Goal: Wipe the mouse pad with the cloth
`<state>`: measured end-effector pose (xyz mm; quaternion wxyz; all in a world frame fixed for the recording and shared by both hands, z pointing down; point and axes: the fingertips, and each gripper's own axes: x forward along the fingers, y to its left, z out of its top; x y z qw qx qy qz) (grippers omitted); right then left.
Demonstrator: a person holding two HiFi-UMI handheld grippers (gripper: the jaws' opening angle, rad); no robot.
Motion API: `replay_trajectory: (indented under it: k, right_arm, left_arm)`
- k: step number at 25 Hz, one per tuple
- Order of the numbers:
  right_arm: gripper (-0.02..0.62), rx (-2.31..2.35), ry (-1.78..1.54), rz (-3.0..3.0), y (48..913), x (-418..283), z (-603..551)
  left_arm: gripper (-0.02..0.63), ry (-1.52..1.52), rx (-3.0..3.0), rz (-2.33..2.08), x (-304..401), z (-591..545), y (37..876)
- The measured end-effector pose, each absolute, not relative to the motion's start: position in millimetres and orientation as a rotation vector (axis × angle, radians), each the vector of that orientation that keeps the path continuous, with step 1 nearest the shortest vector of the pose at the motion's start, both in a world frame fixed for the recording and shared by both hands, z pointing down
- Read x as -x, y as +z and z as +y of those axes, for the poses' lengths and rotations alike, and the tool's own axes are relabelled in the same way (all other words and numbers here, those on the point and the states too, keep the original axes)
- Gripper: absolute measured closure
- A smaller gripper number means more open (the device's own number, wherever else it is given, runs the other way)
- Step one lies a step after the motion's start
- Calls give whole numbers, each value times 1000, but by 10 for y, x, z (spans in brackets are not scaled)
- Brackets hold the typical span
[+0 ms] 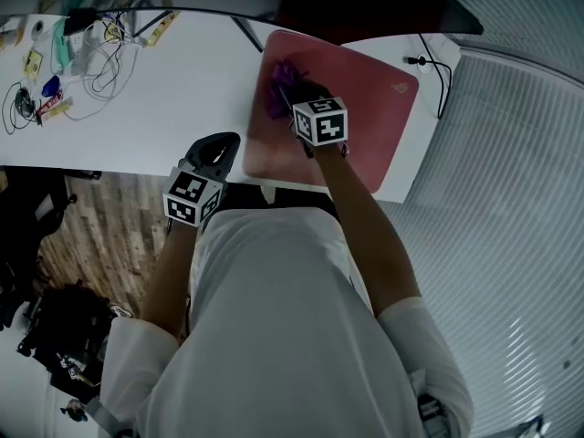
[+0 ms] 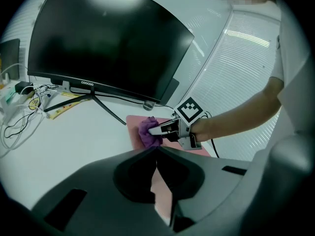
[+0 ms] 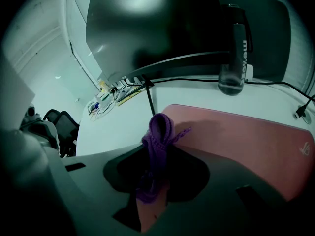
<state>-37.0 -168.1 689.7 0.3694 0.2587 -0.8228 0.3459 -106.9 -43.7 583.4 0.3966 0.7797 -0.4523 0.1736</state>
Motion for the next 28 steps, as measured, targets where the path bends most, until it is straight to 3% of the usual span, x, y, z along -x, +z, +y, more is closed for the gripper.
replay_trajectory:
  k: [28]
  right_arm:
    - [474, -855, 878, -2019, 6940, -1329, -1911]
  left_arm:
    - [586, 498, -2062, -1070, 23, -594, 5714]
